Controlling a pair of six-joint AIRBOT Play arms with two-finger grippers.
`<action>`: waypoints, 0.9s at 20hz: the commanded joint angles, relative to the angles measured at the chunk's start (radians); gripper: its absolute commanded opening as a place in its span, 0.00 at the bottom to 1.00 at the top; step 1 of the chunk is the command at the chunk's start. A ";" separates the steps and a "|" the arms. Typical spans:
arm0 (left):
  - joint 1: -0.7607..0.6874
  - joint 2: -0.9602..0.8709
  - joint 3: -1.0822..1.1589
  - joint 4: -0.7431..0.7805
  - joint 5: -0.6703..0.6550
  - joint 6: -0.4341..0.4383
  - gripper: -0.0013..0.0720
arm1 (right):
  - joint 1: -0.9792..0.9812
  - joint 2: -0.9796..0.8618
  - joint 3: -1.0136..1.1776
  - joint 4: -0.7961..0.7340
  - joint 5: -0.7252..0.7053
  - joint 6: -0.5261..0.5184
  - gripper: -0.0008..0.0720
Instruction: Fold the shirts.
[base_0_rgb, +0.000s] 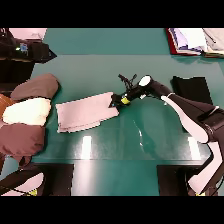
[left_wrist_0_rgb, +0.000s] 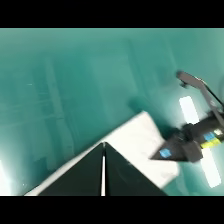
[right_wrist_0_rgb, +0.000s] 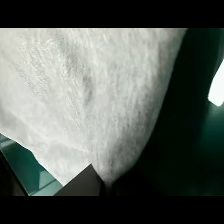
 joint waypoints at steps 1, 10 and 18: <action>-0.069 0.000 0.000 0.011 0.003 -0.001 0.04 | -0.034 0.000 0.114 -0.031 -0.007 0.000 0.03; -0.228 0.000 0.000 0.013 0.063 -0.001 0.05 | -0.618 0.299 0.200 -0.344 0.023 0.141 0.03; -0.235 0.000 0.000 0.008 0.074 -0.011 0.05 | -0.897 0.327 0.201 -0.341 0.016 0.140 0.03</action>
